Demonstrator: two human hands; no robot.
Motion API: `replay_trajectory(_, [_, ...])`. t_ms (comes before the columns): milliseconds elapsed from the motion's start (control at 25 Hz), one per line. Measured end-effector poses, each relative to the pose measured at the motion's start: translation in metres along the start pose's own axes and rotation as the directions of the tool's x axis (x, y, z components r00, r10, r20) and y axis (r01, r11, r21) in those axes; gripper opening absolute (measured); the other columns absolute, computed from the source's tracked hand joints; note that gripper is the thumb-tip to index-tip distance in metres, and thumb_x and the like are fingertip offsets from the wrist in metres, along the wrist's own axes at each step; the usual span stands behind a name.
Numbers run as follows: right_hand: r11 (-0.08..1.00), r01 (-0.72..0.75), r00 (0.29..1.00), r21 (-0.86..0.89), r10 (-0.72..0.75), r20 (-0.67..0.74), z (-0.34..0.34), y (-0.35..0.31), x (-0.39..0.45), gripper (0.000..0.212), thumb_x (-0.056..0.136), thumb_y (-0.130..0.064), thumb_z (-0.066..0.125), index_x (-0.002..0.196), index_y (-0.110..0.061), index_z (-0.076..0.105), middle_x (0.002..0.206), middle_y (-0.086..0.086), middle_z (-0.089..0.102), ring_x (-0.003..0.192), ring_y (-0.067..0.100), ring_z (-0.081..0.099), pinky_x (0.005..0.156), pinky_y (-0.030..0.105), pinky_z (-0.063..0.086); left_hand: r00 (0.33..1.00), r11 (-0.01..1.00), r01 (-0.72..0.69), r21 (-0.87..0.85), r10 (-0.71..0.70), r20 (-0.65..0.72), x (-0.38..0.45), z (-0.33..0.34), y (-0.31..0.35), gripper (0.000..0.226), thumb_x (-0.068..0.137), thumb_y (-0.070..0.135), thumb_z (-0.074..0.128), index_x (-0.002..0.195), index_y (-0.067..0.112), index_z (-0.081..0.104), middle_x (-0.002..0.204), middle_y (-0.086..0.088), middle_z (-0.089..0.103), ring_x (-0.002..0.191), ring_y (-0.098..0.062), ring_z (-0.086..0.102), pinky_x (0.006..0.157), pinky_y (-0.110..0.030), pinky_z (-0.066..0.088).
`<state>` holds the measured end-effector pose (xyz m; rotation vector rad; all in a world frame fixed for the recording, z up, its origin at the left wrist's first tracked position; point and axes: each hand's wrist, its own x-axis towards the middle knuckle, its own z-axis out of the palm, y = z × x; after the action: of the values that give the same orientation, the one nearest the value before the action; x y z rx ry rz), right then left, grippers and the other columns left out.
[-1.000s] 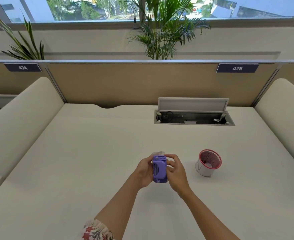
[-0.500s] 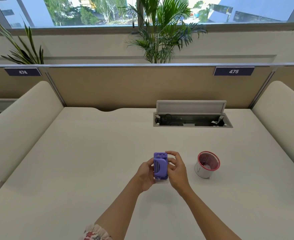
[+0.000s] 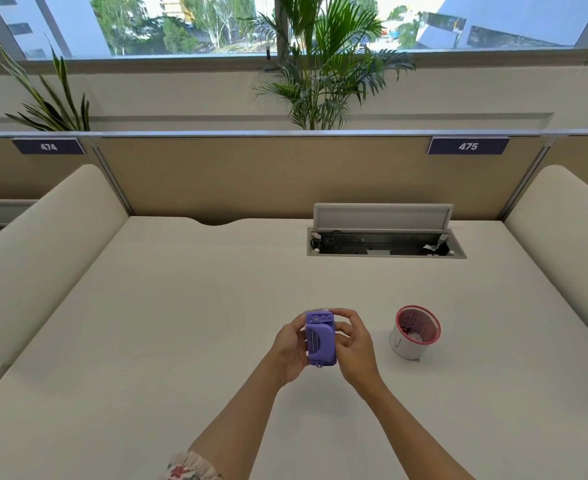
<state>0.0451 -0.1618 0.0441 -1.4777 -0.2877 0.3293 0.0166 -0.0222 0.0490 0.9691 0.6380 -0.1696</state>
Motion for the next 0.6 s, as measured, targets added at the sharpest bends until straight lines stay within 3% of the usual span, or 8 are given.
replay_trajectory(160, [0.999, 0.016, 0.999, 0.052, -0.014, -0.032, 0.0002, -0.0068, 0.0052, 0.044, 0.084, -0.005, 0.076, 0.118, -0.026, 0.059, 0.101, 0.002, 0.077, 0.083, 0.028, 0.078, 0.065, 0.032, 0.063, 0.998, 1.000, -0.006, 0.016, 0.007, -0.059, 0.0027, -0.0009, 0.0013, 0.032, 0.100, 0.033, 0.049, 0.109, 0.014, 0.073, 0.101, -0.010, 0.071, 0.090, -0.028, 0.066, 0.080, -0.047, 0.058])
replay_trajectory(280, [0.999, 0.029, 0.999, 0.031, -0.028, -0.018, 0.0004, -0.0099, 0.0100, 0.044, 0.083, -0.007, 0.078, 0.119, -0.026, 0.059, 0.100, 0.004, 0.078, 0.082, 0.030, 0.078, 0.066, 0.033, 0.063, 0.999, 1.000, 0.017, 0.010, -0.016, -0.051, 0.0021, 0.0020, -0.0021, 0.035, 0.100, 0.033, 0.049, 0.117, 0.011, 0.070, 0.105, -0.012, 0.070, 0.095, -0.031, 0.065, 0.092, -0.052, 0.055])
replay_trajectory(480, [0.999, 0.034, 0.999, -0.021, -0.034, 0.011, -0.0028, -0.0067, 0.0101, 0.041, 0.085, -0.009, 0.076, 0.117, -0.029, 0.060, 0.099, 0.005, 0.078, 0.082, 0.028, 0.078, 0.069, 0.041, 0.064, 0.999, 0.999, 0.006, -0.039, -0.008, -0.038, -0.0001, 0.0076, -0.0005, 0.033, 0.100, 0.034, 0.050, 0.102, 0.013, 0.075, 0.095, -0.011, 0.076, 0.086, -0.031, 0.069, 0.086, -0.050, 0.057])
replay_trajectory(600, [0.999, 0.021, 0.999, -0.037, -0.020, 0.039, -0.0034, -0.0032, 0.0074, 0.038, 0.084, -0.012, 0.076, 0.114, -0.032, 0.062, 0.099, 0.004, 0.078, 0.083, 0.028, 0.078, 0.068, 0.042, 0.064, 0.999, 0.999, -0.020, -0.040, 0.019, -0.030, -0.0011, 0.0058, 0.0038, 0.033, 0.099, 0.031, 0.050, 0.098, 0.017, 0.079, 0.091, -0.009, 0.077, 0.077, -0.025, 0.072, 0.067, -0.038, 0.061])
